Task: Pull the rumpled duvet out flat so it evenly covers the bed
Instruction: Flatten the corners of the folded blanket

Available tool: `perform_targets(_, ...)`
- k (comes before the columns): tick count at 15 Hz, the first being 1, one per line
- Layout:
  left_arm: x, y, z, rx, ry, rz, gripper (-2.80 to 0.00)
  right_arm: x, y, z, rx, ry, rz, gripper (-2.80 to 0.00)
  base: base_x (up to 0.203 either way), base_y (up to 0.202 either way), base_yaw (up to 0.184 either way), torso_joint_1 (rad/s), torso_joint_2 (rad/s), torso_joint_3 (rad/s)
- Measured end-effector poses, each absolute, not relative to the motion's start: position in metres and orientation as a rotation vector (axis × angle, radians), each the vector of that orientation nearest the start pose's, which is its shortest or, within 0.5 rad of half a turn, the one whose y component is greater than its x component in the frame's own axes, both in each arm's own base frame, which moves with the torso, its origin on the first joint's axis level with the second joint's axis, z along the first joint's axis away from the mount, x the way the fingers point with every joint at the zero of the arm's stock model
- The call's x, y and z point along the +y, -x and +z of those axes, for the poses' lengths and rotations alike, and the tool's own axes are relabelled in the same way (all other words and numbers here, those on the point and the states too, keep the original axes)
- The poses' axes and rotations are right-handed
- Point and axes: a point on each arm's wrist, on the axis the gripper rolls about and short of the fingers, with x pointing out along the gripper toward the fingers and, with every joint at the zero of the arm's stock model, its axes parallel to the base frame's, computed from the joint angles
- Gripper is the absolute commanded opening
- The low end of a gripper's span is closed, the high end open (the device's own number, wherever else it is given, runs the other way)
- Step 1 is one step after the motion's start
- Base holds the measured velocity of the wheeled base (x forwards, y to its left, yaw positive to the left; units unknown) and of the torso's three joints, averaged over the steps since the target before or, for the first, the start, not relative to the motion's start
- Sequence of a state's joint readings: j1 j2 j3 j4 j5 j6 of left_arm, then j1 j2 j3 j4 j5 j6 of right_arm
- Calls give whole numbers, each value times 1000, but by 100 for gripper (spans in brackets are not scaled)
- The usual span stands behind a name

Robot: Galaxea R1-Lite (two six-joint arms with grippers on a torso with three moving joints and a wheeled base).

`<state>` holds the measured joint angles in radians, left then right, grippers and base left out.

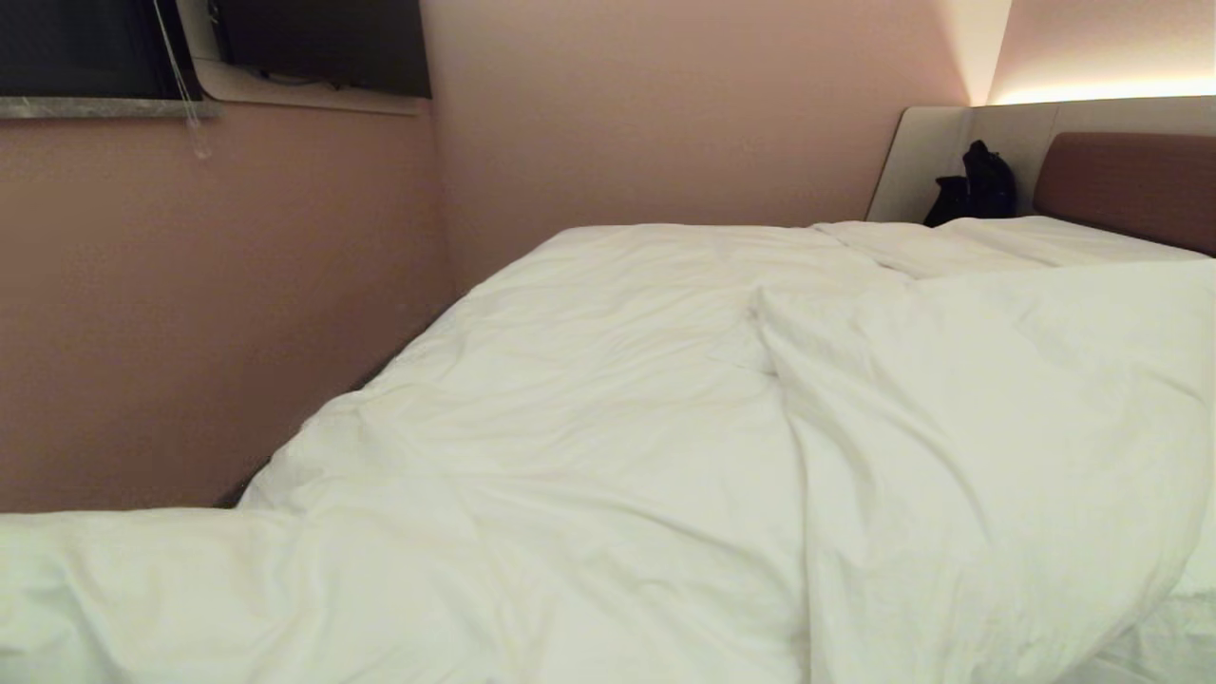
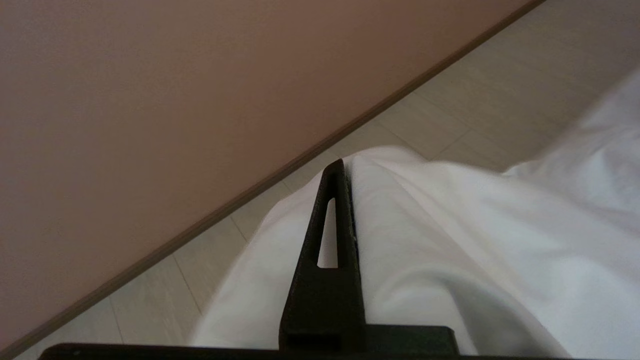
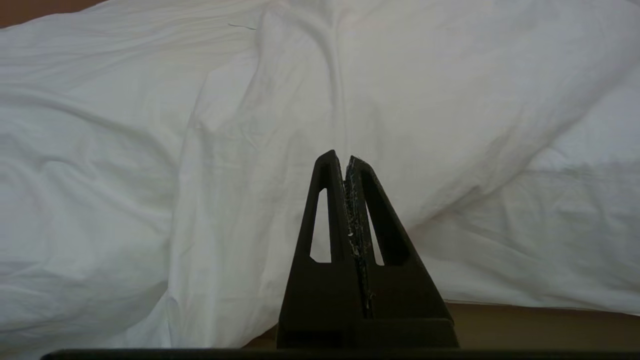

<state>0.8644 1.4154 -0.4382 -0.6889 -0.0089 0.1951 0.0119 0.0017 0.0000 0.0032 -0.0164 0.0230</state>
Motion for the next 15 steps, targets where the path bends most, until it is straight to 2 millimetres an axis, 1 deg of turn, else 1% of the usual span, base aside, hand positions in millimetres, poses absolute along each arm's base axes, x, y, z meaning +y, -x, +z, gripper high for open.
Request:
perform_targets(2,157,-131,154,399,-60,821,-280,-1,23,75,5,-23,-5,-280,0,0,0,0,0,0)
perform_targets(5,152,-126,142,446,-50,812,-280,-1,23,75,4,-23,-5,-280,0,0,0,0,0,0)
perform_targets(11,150,-125,139,456,-42,803,-280,-1,23,75,4,-23,-5,-280,0,0,0,0,0,0)
perform_targets(12,150,-125,139,458,-41,801,0,-1,23,75,5,-23,-5,-280,0,0,0,0,0,0)
perform_targets(15,149,-125,139,458,-37,791,0,-1,23,75,5,-23,-5,-280,0,0,0,0,0,0)
